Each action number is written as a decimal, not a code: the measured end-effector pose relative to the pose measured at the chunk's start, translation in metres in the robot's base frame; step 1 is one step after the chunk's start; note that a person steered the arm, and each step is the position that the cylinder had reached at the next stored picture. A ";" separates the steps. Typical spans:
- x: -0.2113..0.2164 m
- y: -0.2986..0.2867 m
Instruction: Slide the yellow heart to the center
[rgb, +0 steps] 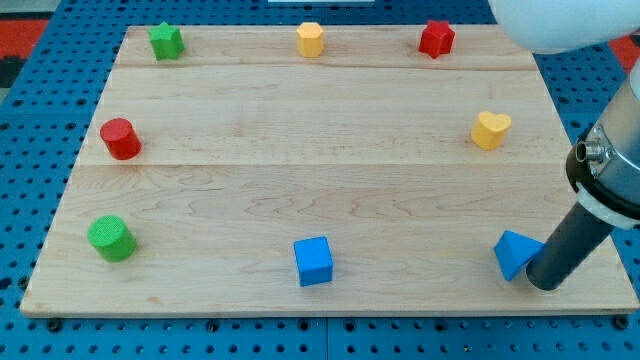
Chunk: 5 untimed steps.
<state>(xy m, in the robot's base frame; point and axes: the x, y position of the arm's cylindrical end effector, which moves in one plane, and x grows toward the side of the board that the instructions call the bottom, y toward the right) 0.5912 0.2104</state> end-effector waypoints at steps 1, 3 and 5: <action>-0.001 0.000; -0.026 -0.001; -0.042 0.049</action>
<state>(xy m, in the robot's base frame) 0.5488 0.2590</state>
